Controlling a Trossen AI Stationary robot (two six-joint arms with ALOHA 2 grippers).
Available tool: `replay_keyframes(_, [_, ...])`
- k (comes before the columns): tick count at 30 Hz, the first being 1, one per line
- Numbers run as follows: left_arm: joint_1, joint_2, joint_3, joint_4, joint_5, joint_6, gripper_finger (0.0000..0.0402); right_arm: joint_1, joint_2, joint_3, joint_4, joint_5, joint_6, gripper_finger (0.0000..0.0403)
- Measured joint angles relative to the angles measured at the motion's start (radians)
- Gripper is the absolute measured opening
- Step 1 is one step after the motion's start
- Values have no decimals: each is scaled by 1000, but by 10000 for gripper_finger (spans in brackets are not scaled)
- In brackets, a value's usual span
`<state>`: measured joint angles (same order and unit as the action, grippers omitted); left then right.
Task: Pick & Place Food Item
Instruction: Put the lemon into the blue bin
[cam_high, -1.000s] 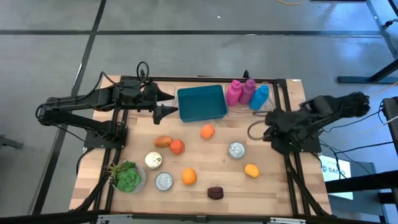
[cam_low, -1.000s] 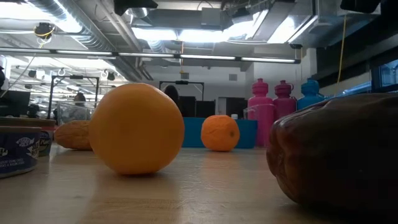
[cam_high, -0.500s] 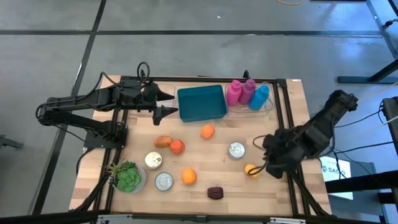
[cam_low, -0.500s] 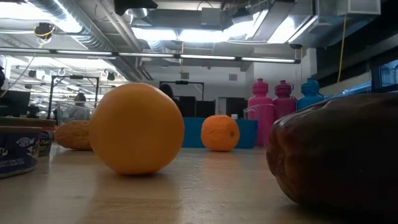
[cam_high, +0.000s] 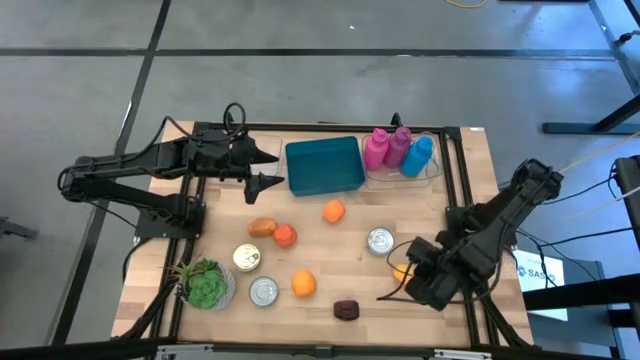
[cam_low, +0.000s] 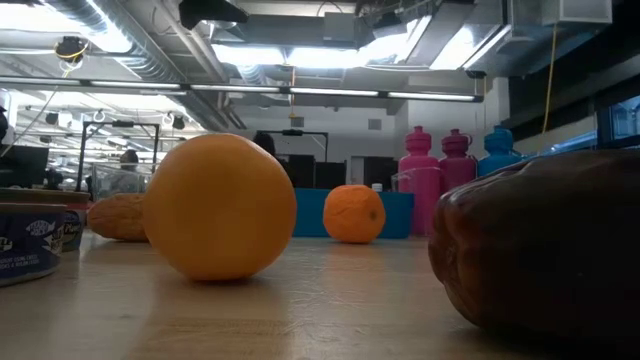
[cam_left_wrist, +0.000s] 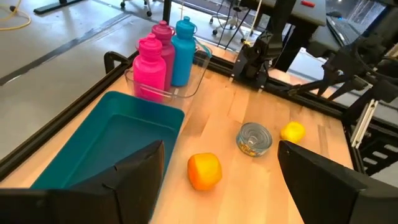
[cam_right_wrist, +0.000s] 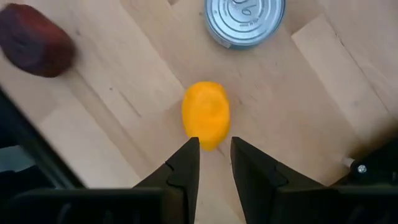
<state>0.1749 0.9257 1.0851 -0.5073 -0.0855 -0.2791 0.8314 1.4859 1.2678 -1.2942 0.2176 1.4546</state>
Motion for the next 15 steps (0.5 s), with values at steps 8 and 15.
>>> replay_keyframes(8, [0, 0, 0, -2, 2, 49, 306, -1, 118, -1, 4, -9, 38, 93])
replay_keyframes(15, [0, 0, 0, -22, 25, 56, 306, -10, 150, -1, 96, -88, 60, 145])
